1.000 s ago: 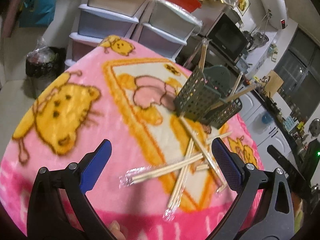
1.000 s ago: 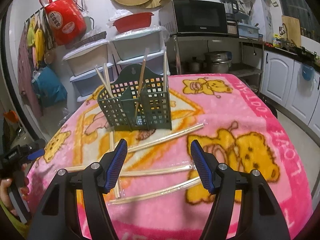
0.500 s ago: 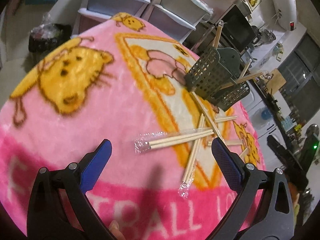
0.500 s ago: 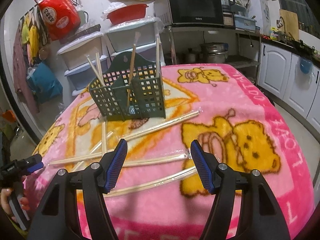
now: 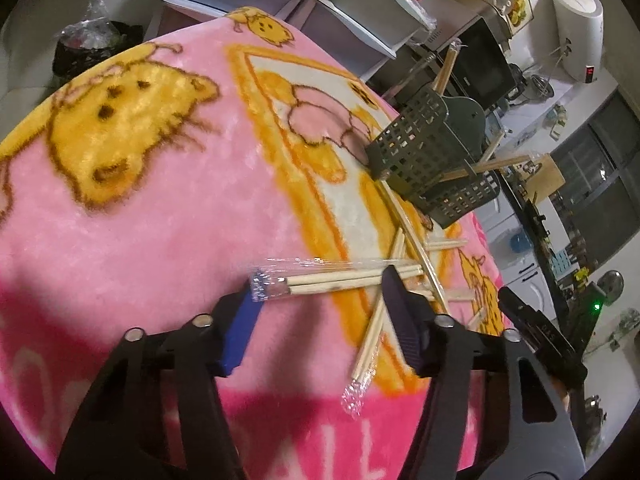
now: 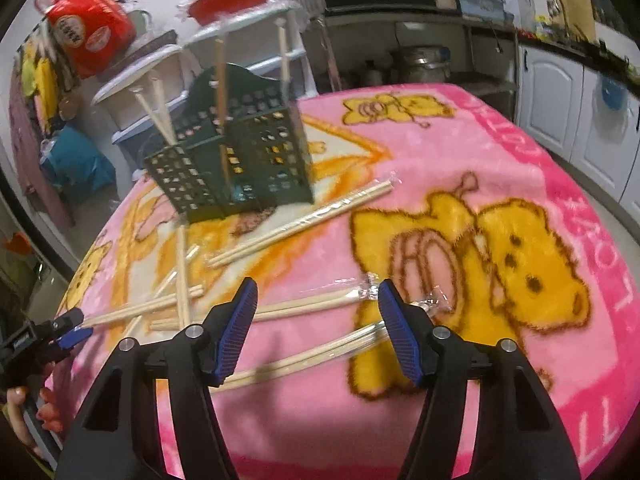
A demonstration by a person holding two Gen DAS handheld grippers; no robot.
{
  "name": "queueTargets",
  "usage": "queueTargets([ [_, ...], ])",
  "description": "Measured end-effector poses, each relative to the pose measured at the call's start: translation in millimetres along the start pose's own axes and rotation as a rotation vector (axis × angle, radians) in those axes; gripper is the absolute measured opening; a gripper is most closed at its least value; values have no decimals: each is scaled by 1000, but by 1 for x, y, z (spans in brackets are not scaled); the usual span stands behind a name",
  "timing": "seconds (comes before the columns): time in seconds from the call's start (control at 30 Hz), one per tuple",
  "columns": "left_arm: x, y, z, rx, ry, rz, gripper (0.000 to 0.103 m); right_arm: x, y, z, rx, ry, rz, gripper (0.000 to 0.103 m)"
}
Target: Organize utensils
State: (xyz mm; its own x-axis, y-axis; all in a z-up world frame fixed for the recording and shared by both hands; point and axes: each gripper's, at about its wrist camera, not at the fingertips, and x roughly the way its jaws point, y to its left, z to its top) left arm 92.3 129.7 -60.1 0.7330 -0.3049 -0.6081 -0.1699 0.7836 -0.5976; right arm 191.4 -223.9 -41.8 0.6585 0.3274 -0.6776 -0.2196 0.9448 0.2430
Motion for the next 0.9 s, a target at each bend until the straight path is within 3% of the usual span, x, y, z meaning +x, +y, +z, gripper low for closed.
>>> queueTargets([
  [0.2,2,4,3,-18,-6,17,38,25,-17,8,36,57,-18,55],
  [0.37,5,6,5,-29,-9,24,38,47,-29,6,95,136,7,40],
  [0.47,8,5,7,-32,-15,28,37,49,-28,4,82,128,-2,32],
  [0.53,10,6,8,-39,-17,27,37,50,-29,4,93,125,15,15],
  [0.57,10,6,9,-41,-21,31,36,50,-29,3,98,126,25,15],
  [0.67,12,5,10,-44,-21,34,27,49,-29,2,99,108,28,5],
  [0.9,11,3,16,-19,-34,35,10,31,-27,5,140,44,82,2],
])
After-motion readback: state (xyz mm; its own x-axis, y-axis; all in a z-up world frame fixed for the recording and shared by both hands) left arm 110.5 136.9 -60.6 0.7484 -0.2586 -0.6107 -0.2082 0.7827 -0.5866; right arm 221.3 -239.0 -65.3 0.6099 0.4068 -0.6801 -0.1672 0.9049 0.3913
